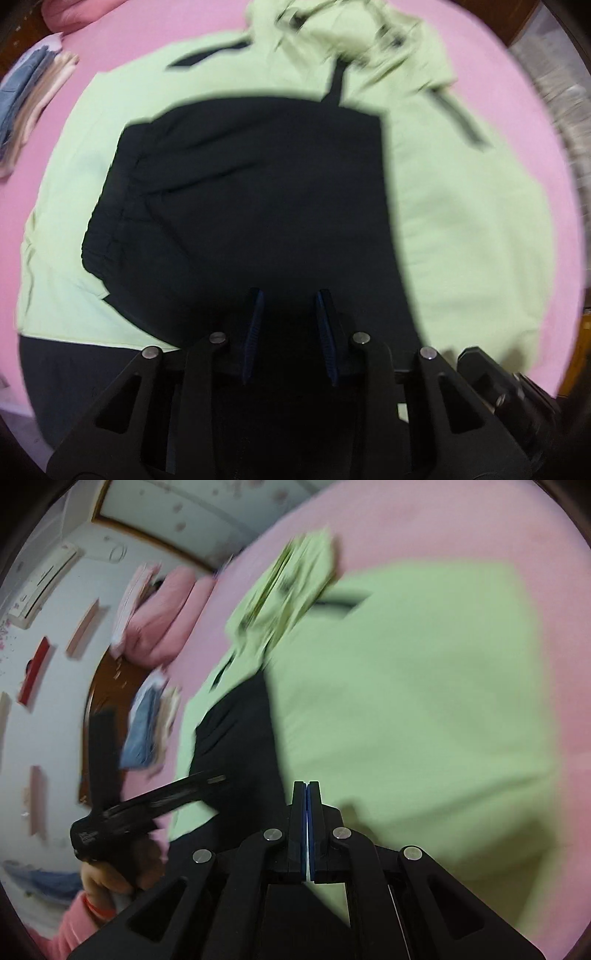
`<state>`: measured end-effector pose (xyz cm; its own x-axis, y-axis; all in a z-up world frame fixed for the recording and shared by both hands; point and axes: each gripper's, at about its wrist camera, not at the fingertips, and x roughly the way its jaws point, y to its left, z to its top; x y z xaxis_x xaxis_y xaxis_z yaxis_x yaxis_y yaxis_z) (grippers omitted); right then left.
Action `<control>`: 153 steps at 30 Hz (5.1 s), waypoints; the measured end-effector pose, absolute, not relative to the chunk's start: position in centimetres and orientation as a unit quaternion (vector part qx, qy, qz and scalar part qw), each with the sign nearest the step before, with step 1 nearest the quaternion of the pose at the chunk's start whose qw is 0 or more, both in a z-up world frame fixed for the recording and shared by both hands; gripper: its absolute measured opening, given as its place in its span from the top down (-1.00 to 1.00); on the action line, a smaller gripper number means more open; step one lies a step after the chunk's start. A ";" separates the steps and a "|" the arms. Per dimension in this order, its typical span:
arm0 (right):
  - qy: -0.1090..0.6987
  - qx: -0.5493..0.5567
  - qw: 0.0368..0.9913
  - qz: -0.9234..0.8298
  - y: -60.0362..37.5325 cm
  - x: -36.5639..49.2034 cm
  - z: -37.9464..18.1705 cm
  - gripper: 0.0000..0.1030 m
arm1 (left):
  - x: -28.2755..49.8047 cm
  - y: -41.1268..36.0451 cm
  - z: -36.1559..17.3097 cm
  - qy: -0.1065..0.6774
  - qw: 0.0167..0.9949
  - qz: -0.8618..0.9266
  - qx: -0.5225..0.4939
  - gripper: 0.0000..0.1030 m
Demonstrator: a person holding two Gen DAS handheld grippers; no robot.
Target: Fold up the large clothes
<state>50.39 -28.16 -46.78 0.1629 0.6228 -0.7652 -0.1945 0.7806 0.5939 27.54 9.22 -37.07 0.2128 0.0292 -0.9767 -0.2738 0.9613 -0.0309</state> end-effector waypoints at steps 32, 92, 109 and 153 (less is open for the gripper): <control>0.573 0.270 0.738 0.234 -27.1 60.9 -50.1 1.00 | 36.0 15.0 -35.6 0.556 0.812 0.157 -0.084 0.47; 0.639 0.126 0.747 0.129 -24.3 30.7 -34.4 -0.71 | 13.3 14.7 -28.0 0.707 0.700 0.066 -0.081 -0.57; 0.726 0.117 0.662 0.145 -25.9 47.1 -31.7 -0.91 | 30.7 27.8 -25.5 0.780 0.608 0.085 -0.121 -0.57; 0.652 0.290 0.688 0.133 -28.2 95.6 -36.6 0.07 | 66.6 26.8 -34.6 0.599 0.732 -0.041 -0.323 0.01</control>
